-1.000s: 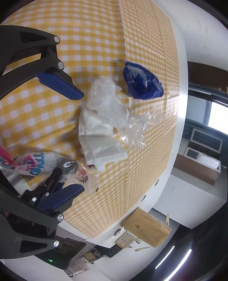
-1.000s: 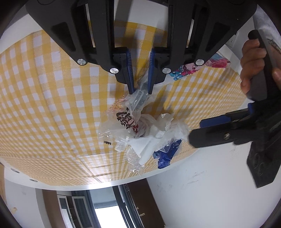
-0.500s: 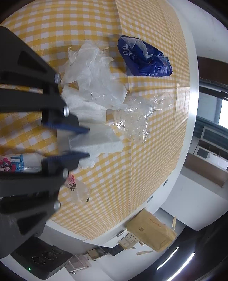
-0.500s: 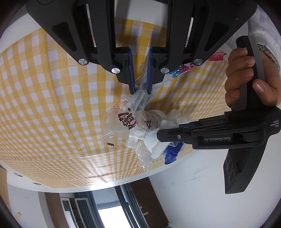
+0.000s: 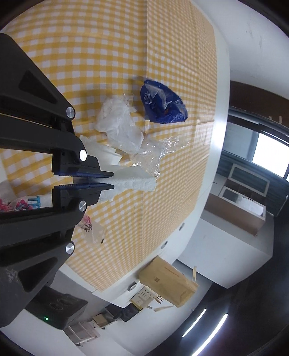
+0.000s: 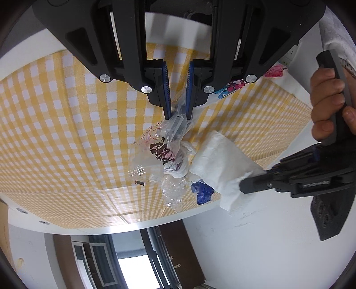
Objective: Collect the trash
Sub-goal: 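Carry the wrapper and tissues with both tools down over the blue basket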
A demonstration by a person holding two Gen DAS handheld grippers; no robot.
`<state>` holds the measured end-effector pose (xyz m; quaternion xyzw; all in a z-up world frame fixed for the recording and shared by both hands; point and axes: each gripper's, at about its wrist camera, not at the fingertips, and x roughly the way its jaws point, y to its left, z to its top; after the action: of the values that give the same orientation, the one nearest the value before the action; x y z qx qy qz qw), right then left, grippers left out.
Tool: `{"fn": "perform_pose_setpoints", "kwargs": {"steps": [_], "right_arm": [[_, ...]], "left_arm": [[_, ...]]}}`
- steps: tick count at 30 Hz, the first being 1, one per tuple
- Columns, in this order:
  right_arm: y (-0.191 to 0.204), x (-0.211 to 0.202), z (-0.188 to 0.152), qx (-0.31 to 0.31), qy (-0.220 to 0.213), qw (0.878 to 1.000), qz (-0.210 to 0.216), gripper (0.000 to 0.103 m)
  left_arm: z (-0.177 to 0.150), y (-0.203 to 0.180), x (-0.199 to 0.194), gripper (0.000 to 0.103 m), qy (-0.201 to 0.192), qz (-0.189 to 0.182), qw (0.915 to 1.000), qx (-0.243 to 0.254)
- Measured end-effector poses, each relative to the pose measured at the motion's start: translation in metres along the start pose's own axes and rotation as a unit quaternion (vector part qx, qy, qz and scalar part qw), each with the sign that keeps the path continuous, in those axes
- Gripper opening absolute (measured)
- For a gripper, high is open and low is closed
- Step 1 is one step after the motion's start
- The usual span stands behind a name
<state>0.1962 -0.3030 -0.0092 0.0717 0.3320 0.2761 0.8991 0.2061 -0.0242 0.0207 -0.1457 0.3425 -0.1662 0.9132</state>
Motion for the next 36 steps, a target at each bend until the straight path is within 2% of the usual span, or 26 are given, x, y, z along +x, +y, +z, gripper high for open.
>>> {"fn": "perform_pose_setpoints", "kwargs": {"steps": [10,19,27,31,36], "right_arm": [[0.024,-0.032,-0.017,-0.036,-0.021,0.999,-0.007,0.012],[0.056,-0.067,-0.032,-0.085,-0.045,0.995,-0.005,0.012],[0.081,-0.088,-0.046,-0.122,-0.055,0.991,-0.003,0.012],[0.088,-0.096,-0.057,-0.142,-0.061,0.988,-0.024,0.012],[0.086,-0.101,-0.084,-0.15,-0.036,0.988,-0.024,0.012]], "left_arm": [[-0.032,-0.005,-0.078,0.004,-0.062,0.002,0.9981,-0.003],[-0.067,-0.016,-0.131,0.004,-0.091,-0.004,0.9958,-0.005],[-0.101,-0.018,-0.163,0.004,-0.099,-0.001,0.9951,-0.006],[-0.116,-0.017,-0.172,0.004,-0.096,0.004,0.9954,-0.002],[-0.142,-0.014,-0.175,0.004,-0.078,0.008,0.997,-0.001]]}}
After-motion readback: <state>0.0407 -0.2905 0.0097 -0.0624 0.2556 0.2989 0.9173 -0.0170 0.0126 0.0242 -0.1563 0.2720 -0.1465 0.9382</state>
